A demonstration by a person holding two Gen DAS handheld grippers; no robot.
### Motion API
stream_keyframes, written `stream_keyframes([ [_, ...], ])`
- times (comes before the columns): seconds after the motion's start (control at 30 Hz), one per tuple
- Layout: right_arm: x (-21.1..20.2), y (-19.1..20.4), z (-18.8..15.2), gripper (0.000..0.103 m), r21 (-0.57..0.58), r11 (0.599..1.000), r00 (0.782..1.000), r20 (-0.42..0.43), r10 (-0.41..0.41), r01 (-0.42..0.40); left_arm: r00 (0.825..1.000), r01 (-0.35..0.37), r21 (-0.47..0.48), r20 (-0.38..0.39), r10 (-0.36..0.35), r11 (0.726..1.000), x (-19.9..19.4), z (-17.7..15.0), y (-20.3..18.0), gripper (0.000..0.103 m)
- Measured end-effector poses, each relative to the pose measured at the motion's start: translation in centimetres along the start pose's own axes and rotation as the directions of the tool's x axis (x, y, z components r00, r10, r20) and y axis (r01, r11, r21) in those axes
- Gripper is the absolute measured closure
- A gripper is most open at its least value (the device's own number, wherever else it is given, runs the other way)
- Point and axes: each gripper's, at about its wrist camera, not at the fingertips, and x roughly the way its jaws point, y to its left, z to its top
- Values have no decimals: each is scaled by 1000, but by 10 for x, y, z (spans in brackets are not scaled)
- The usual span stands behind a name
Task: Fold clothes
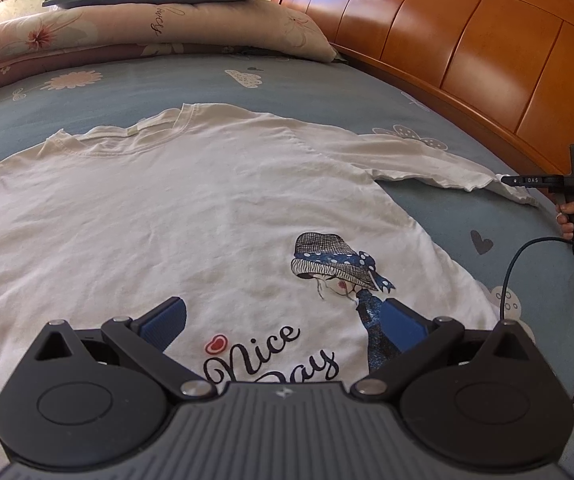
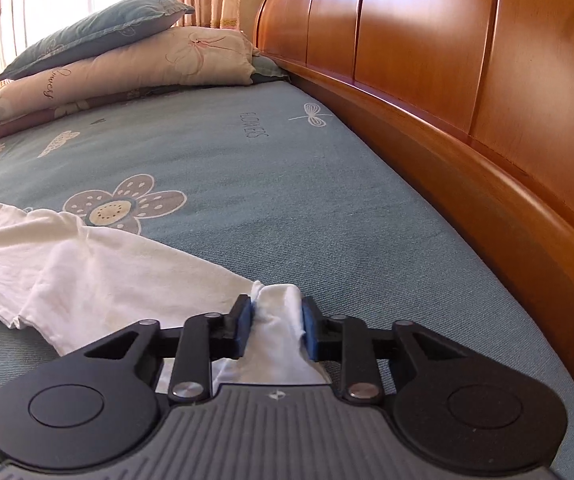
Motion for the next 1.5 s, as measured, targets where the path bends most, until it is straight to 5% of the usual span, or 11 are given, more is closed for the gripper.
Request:
stream_keyframes([
  [0.23,3,6,26,84,-52,994,992,87,-93,98,1000,3,7,12,-3,1000,-4,1,-2,1],
  [0.27,8,7,31,80,-62,989,988,89,-128,133,1000,3,3,15,-3,1000,-5,2,-1,1],
  [0.33,17,11,37,56,-65,975,976,71,-206,211,1000,2,-4,18,-2,1000,-6,1,1,1],
  [0.47,11,28,38,54,-56,954,953,97,-288,294,1000,3,-7,20,-3,1000,-9,0,6,1],
  [0.63,11,79,45,49,-54,997,997,56,-55,58,1000,23,7,20,-24,1000,-9,1,6,1],
  [0.73,32,115,50,44,-14,998,998,-4,58,-58,1000,29,16,8,-29,999,-8,0,6,1],
  [0.9,65,131,41,44,-26,997,997,-48,-68,67,1000,19,41,-15,-19,999,-14,-3,15,1],
  [1.0,59,121,52,44,102,983,987,-76,-145,152,1000,5,23,-14,-5,1000,-16,-1,29,1],
  [1.2,40,190,77,42,31,1000,996,-94,5,-2,997,25,-57,72,-21,998,-16,-6,53,1],
  [1.33,58,255,94,42,39,992,981,-153,123,-118,996,16,-48,93,-12,999,-21,-15,65,1],
  [1.5,97,312,88,37,-13,998,965,-259,48,-53,990,49,-65,136,-40,997,-31,-18,79,1],
])
